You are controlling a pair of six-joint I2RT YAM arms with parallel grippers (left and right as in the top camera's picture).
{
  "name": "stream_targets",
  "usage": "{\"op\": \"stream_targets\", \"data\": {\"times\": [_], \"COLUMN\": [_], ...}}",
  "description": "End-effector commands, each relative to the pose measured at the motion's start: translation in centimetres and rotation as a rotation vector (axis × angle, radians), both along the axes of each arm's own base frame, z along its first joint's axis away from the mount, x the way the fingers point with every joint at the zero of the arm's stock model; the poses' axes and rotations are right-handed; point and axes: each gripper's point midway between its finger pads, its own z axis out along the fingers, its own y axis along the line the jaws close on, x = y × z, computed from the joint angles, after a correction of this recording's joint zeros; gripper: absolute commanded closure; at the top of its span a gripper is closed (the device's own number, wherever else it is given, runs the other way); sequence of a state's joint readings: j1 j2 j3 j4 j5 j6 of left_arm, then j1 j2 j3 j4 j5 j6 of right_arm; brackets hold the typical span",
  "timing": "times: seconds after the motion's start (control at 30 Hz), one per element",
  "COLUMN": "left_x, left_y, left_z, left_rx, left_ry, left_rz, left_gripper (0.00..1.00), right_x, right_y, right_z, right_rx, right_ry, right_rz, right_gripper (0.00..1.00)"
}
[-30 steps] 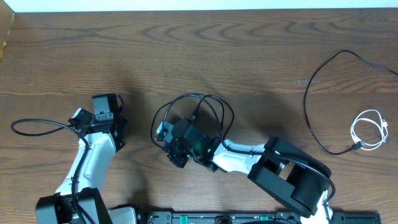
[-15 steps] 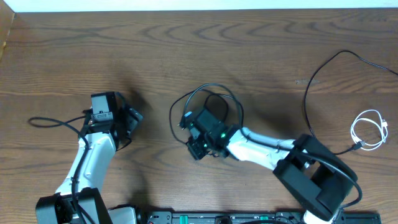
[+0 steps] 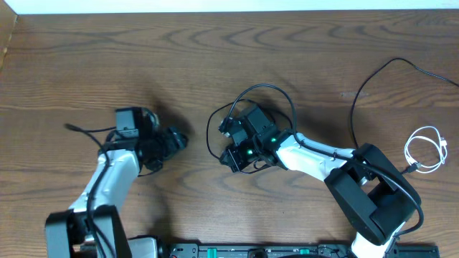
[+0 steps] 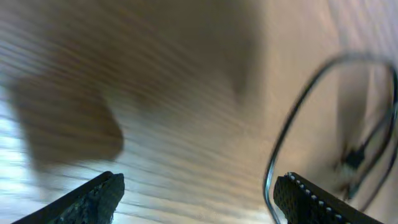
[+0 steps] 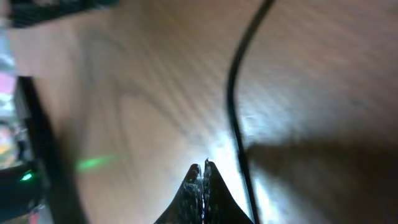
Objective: Untangle cables
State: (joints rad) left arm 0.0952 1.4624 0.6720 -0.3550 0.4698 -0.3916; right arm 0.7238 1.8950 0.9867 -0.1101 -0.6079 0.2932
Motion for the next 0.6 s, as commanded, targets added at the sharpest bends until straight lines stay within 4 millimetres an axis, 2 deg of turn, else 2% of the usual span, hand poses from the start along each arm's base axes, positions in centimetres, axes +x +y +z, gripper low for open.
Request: {"op": "stream_targets", "data": {"times": [0.0,0.03,0.07,0.17,0.23,0.4,0.57], "left_x": [-1.2,-1.4,-1.5,-1.7,-1.9,-1.1,-0.6], "left_y": [-3.0,-3.3,-3.6,-4.6,-5.1,-6.4,-7.8], "left_z": [-0.6,-0.7,-0.8,-1.0,-1.0,-0.9,-1.6], "left_rx": [-0.085,-0.085,-0.085,-0.085,-0.083,-0.074,-0.084], "left_ry": [0.016,0.022,0.025,0.031,0.033,-0.013,-0.005], "left_rz": [-0.134,-0.144,-0.157,-0.191,-0.212,-0.247,-0.231], "left_gripper": [0.17,0.17,0.17,0.17,0.17,0.17,0.23], "right_x": [-1.2,-1.0,-0.9,-0.9,-0.9,-0.9,-0.9], "right_y": [0.5,0.3,0.1,0.1,0.2,0.3,0.1], "right_z": [0.6,0.4,0.2,0.0,-0.2,-0.7,-1.5], "right_rx": [0.043,0.032,0.018,0.001,-0.012,-0.053,-0.112], "right_ry": [0.048,0.041,0.034,0.023,0.011,-0.028,-0.071], "right_rz": [0.035,0.027,0.017,0.013,0.011,0.001,-0.011], "right_gripper": [0.96,0.88,0.75,0.47,0.35,0.33,0.45]}}
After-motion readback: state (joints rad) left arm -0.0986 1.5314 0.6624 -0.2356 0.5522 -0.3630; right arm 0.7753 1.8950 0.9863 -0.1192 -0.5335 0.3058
